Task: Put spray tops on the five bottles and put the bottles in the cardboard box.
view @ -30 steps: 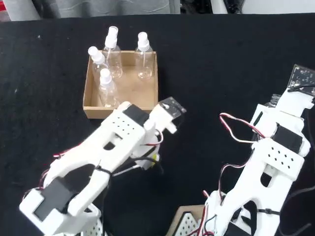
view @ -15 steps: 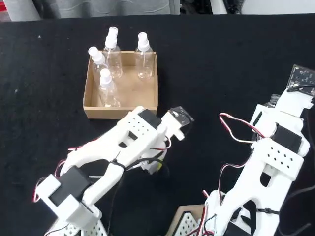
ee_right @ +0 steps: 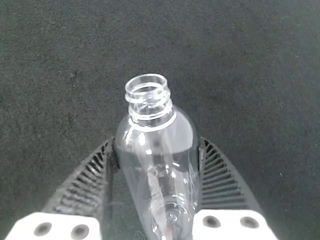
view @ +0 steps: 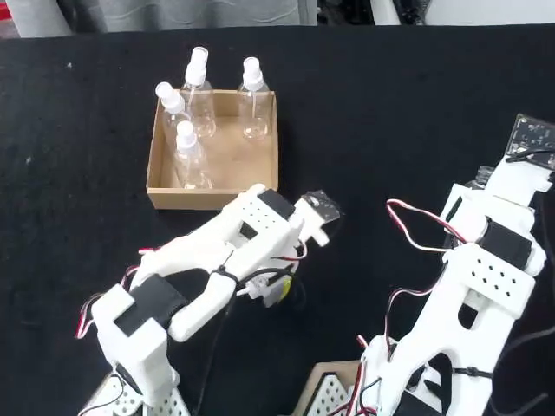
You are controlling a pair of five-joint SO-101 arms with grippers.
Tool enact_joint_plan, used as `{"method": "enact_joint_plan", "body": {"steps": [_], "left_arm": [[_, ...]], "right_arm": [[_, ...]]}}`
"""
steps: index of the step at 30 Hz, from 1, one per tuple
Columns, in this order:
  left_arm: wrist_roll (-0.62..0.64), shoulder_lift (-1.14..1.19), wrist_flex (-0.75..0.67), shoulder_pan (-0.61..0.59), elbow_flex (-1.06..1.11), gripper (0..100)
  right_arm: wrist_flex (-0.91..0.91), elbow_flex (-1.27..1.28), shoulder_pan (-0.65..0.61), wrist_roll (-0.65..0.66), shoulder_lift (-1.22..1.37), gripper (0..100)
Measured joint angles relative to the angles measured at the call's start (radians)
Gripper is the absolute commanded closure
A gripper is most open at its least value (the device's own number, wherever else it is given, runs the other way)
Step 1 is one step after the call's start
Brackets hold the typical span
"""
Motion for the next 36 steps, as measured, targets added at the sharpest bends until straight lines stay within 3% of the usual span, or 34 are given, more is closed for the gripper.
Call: {"method": "enact_joint_plan", "body": {"steps": [9,13,27,36], "left_arm": [[0.0,0.003,0.0,0.0,0.0,90],[0.002,0.003,0.038,0.0,-0.008,98],[0.002,0.0,0.081,0.0,-0.044,97],[0.037,-0.264,0.075,-0.002,0.11,97]], "right_arm": [[0.0,0.0,0.0,0.023,0.0,90.2],[0.0,0.0,0.0,0.029,0.0,90.3],[0.0,0.0,0.0,0.031,0.0,90.3],[0.0,0.0,0.0,0.031,0.0,90.3]]}}
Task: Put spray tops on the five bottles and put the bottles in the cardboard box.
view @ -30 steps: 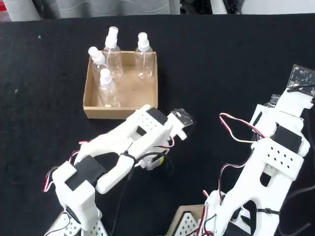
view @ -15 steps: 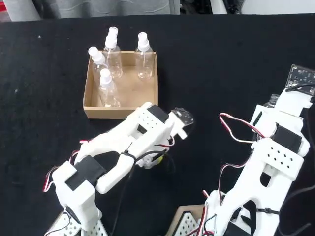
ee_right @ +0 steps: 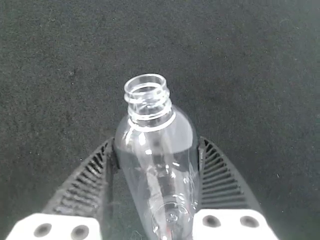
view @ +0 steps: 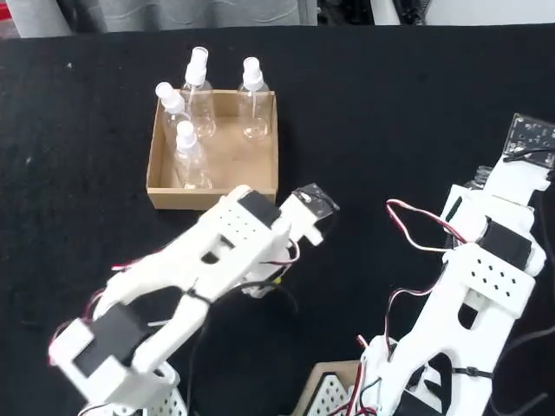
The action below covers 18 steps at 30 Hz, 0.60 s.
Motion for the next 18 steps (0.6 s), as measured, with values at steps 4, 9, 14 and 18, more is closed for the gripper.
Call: {"method": "enact_joint_plan", "body": {"steps": [4,9,14,18], "left_arm": [[0.038,-0.109,-0.026,0.0,0.072,97],[0.063,-0.221,-0.032,0.0,0.094,97],[0.066,-0.302,-0.031,-0.051,0.106,97],[0.066,-0.359,-0.031,-0.107,0.106,97]], "right_arm": [[0.0,0.0,0.0,0.0,0.0,90.3],[0.008,0.0,0.0,0.0,0.0,90.3],[0.037,0.0,0.0,0.0,0.0,90.3],[0.044,0.0,-0.051,0.0,0.0,90.3]]}}
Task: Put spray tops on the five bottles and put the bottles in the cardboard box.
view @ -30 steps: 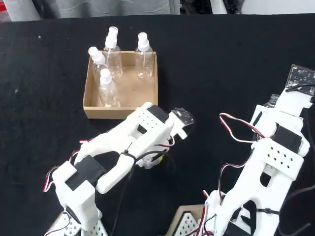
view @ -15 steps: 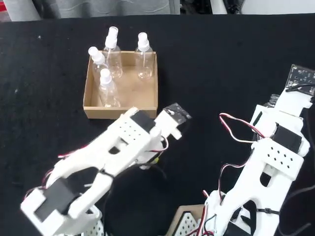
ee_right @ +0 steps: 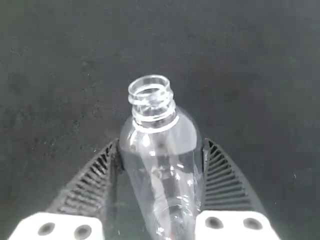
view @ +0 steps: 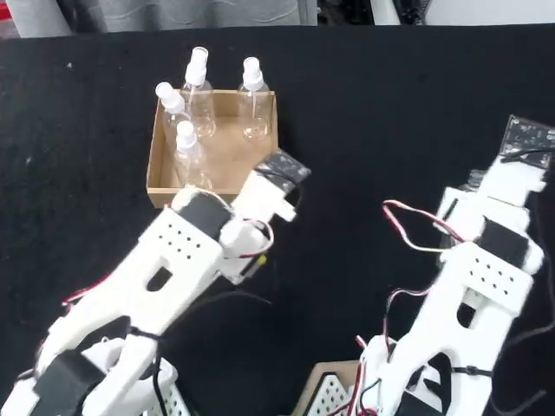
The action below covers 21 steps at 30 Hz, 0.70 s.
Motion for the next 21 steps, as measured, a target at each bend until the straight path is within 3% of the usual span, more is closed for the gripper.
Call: {"method": "enact_joint_plan", "body": {"steps": [4,21], "left_arm": [[0.012,-0.066,0.0,-0.034,0.002,97],[0.296,-0.404,-0.181,-0.17,0.193,97]], "right_arm": [[0.034,0.002,-0.037,-0.015,-0.031,90.3],[0.051,0.144,-0.316,-0.018,-0.344,90.3]]}}
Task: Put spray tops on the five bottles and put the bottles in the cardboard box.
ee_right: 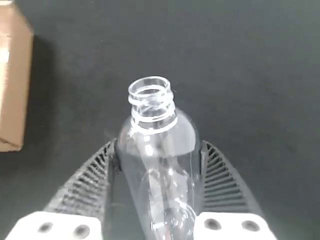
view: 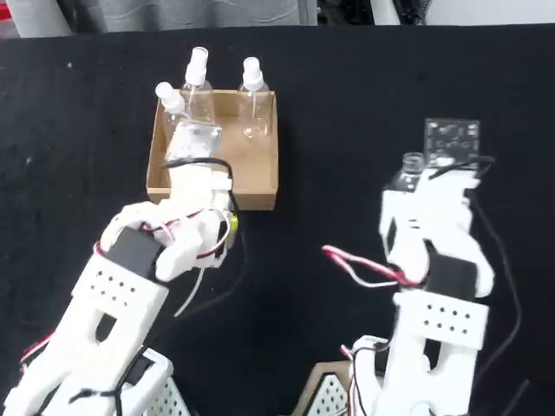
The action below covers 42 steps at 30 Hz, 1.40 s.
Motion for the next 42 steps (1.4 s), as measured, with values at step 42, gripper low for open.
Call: {"method": "enact_joint_plan", "body": {"steps": [42], "left_arm": [[0.408,-0.918,-0.489,-0.245,0.548,97]], "right_arm": [[-0.203,0.385,-0.459,0.0,-0.377,90.3]]}}
